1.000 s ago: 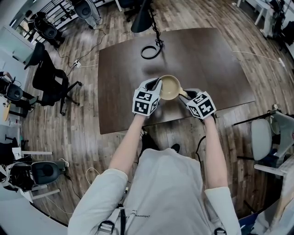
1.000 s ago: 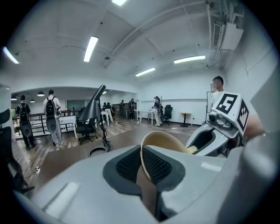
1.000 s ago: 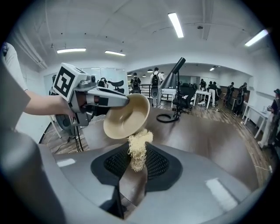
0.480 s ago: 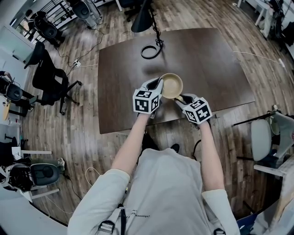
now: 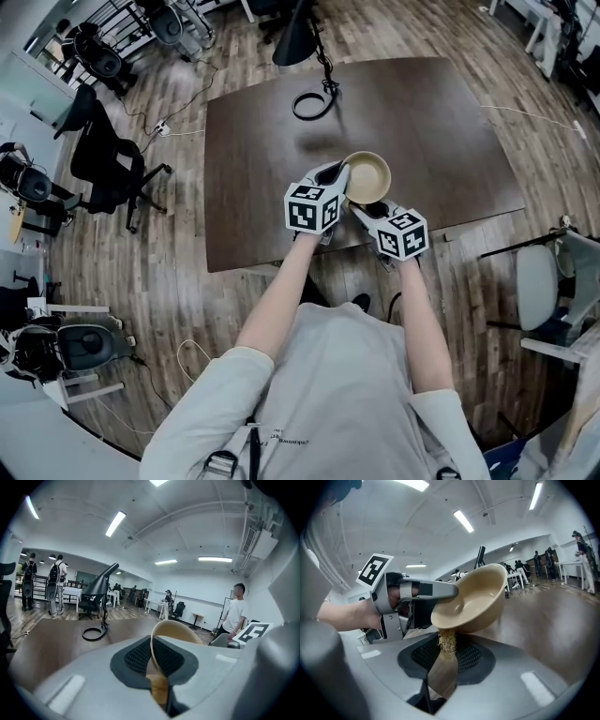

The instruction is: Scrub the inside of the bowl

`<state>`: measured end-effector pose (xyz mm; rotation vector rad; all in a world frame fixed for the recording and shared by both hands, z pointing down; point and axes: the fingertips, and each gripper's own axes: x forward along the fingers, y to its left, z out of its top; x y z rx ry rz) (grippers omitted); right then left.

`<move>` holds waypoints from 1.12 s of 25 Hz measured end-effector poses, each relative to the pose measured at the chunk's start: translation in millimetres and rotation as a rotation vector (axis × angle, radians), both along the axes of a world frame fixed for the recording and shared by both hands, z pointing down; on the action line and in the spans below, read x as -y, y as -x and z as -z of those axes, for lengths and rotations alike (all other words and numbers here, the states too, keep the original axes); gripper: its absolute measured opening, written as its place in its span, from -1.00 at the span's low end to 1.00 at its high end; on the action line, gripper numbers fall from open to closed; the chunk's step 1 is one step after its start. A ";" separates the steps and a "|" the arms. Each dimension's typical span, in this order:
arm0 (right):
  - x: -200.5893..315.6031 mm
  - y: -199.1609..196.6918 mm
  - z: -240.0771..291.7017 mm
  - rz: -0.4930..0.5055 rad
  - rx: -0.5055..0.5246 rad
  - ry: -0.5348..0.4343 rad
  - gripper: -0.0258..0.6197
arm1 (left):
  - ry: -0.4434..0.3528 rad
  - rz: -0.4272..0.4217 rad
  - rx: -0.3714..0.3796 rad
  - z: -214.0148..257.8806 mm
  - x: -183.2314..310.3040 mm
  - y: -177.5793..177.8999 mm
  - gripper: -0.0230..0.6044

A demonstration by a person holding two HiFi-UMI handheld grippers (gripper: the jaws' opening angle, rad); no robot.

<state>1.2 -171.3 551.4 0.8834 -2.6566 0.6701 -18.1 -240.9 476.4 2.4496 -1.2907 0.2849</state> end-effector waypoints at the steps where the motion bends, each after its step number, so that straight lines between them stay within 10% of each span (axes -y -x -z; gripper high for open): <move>1: 0.8 1.0 -0.1 -0.008 0.011 0.003 -0.56 | 0.001 -0.001 -0.003 -0.3 -0.3 -1.1 -0.88; 11: 4.5 -0.9 5.4 -0.080 0.130 0.018 -0.56 | 0.034 0.010 -0.083 -3.1 -2.5 -11.5 -0.88; 28: 6.3 -52.1 -7.0 -0.102 -0.068 -0.025 -0.56 | -0.018 0.024 0.087 -6.9 3.1 17.6 -0.88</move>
